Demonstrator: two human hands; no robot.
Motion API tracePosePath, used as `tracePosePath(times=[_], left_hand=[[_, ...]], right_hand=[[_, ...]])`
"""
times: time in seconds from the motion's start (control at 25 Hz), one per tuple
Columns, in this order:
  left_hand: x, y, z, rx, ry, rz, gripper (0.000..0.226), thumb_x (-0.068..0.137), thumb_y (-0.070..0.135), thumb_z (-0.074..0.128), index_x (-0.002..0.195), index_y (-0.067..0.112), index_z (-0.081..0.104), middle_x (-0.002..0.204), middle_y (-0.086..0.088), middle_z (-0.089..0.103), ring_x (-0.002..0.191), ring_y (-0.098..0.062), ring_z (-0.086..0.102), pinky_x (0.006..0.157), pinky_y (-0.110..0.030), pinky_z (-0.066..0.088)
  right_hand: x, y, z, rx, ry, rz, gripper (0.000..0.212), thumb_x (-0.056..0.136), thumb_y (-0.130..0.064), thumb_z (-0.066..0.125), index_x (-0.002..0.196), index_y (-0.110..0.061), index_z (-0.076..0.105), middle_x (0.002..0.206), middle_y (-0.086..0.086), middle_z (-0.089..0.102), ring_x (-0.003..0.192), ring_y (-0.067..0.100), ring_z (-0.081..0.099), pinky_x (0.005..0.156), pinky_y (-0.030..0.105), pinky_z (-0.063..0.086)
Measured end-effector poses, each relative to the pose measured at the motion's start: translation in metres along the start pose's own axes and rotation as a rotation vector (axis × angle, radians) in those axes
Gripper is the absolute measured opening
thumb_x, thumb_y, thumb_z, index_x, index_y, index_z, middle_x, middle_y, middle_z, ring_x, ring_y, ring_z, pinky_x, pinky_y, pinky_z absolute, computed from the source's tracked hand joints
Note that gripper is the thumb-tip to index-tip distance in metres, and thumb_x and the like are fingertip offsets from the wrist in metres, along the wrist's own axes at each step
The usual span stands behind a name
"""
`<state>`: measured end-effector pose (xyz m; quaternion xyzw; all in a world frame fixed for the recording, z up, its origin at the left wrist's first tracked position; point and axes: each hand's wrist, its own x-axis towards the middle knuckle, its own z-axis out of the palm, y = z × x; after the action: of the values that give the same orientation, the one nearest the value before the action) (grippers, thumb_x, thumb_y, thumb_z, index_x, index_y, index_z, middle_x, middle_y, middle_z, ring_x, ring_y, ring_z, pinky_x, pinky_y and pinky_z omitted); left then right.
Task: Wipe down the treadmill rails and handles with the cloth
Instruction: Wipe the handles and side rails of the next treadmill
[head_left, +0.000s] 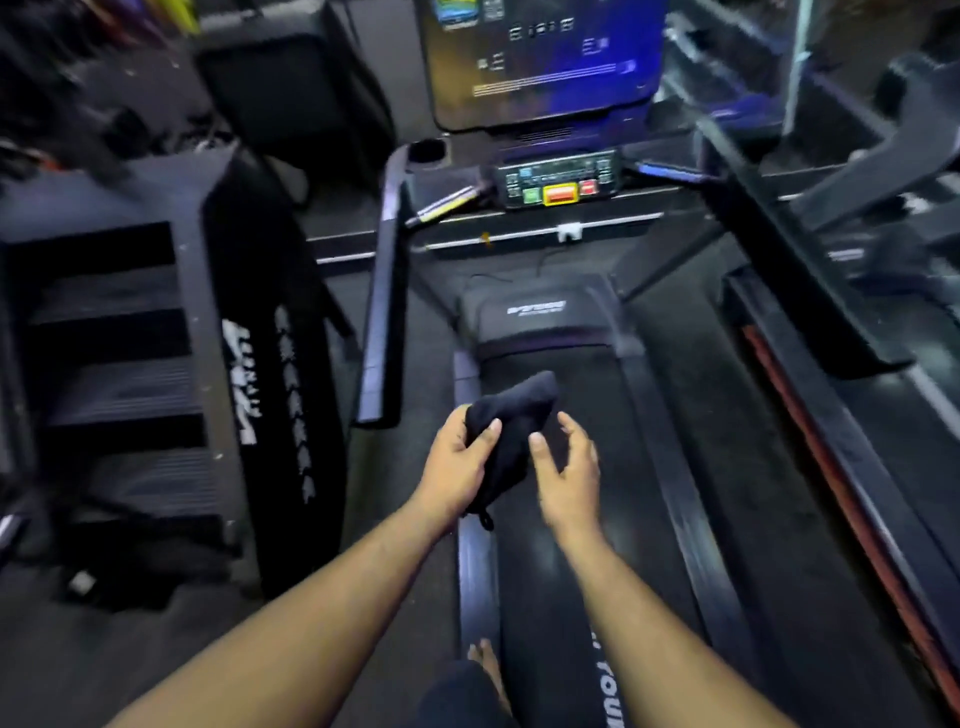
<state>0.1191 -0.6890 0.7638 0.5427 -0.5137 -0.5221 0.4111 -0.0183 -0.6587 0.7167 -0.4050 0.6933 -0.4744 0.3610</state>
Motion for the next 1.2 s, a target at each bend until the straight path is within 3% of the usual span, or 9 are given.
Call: tracePosePath(times=[0.16,0.32,0.44,0.56,0.64,0.76,0.96,1.08,1.2], left_hand=[[0.020,-0.014,-0.057,-0.058,0.086,-0.064,0.017,0.101,0.007,0.053,0.117,0.007,0.057,0.111,-0.004,0.069,0.104,-0.010,0.064,0.089,-0.023,0.050],[0.054,-0.022,-0.099,0.010,0.084,-0.062,0.020,0.098,-0.008,0.047,0.113,0.001,0.056,0.102,-0.004,0.066,0.091,0.005,0.063,0.085,-0.014,0.046],[0.087,-0.031,-0.147,0.122,0.233,-0.032,0.014,0.092,0.009,0.052,0.099,0.015,0.063,0.094,0.002,0.067,0.086,0.005,0.061,0.079,-0.010,0.044],[0.126,-0.051,-0.185,0.263,0.337,-0.108,0.042,0.085,0.032,0.043,0.121,0.017,0.060,0.122,-0.002,0.062,0.112,-0.008,0.055,0.091,-0.008,0.038],[0.149,-0.055,-0.188,0.344,0.276,-0.140,0.062,0.087,0.038,0.039,0.144,0.012,0.046,0.142,0.002,0.047,0.131,-0.007,0.042,0.107,-0.012,0.029],[0.179,-0.061,-0.178,0.301,0.202,-0.166,0.073,0.090,0.042,0.037,0.156,0.015,0.024,0.158,0.006,0.027,0.145,-0.006,0.025,0.122,-0.028,0.019],[0.202,-0.074,-0.172,0.115,0.294,-0.194,0.063,0.091,0.045,0.039,0.150,0.027,0.034,0.160,0.008,0.032,0.145,0.001,0.029,0.124,-0.034,0.020],[0.209,-0.082,-0.168,0.393,0.259,-0.154,0.066,0.091,0.054,0.032,0.152,0.031,0.024,0.163,0.008,0.022,0.149,-0.001,0.019,0.125,-0.044,0.017],[0.210,-0.080,-0.166,0.615,0.222,-0.145,0.073,0.094,0.069,0.023,0.155,0.030,0.011,0.165,0.012,0.010,0.151,0.001,0.008,0.124,-0.052,0.011]], right_hand=[[0.009,-0.019,0.086,0.123,-0.322,0.077,0.056,0.101,-0.037,0.050,0.152,-0.021,0.034,0.155,0.006,0.037,0.140,0.015,0.037,0.115,0.028,0.029],[0.041,-0.029,0.158,0.114,-0.385,-0.012,0.062,0.102,-0.049,0.038,0.155,-0.017,0.028,0.162,0.002,0.025,0.149,0.013,0.022,0.119,0.024,0.016],[0.058,-0.035,0.216,0.031,-0.503,-0.093,0.066,0.101,-0.055,0.031,0.156,-0.020,0.020,0.165,0.001,0.014,0.152,0.013,0.009,0.124,0.031,0.008],[0.085,-0.037,0.271,0.025,-0.590,0.013,0.066,0.105,-0.040,0.039,0.158,-0.023,0.003,0.167,0.000,-0.003,0.153,0.019,-0.004,0.125,0.039,0.002],[0.123,-0.042,0.290,0.077,-0.568,0.090,0.068,0.104,-0.042,0.041,0.158,-0.025,0.002,0.167,-0.001,-0.002,0.154,0.018,-0.002,0.125,0.040,0.005],[0.151,-0.036,0.300,0.180,-0.548,0.143,0.067,0.104,-0.039,0.044,0.158,-0.030,0.006,0.167,-0.006,0.002,0.153,0.012,0.002,0.125,0.037,0.007],[0.108,-0.016,0.289,0.260,-0.569,0.080,0.069,0.093,-0.054,0.040,0.150,-0.041,0.004,0.164,-0.015,0.001,0.151,0.002,-0.001,0.124,0.028,0.004],[0.193,-0.027,0.320,0.248,-0.572,0.183,0.066,0.101,-0.048,0.037,0.157,-0.029,0.007,0.166,-0.008,-0.001,0.153,0.008,-0.001,0.124,0.030,0.003],[0.179,-0.018,0.318,0.296,-0.557,0.187,0.057,0.101,-0.047,0.034,0.153,-0.038,0.012,0.166,-0.009,0.003,0.152,0.007,0.001,0.126,0.039,0.006]])
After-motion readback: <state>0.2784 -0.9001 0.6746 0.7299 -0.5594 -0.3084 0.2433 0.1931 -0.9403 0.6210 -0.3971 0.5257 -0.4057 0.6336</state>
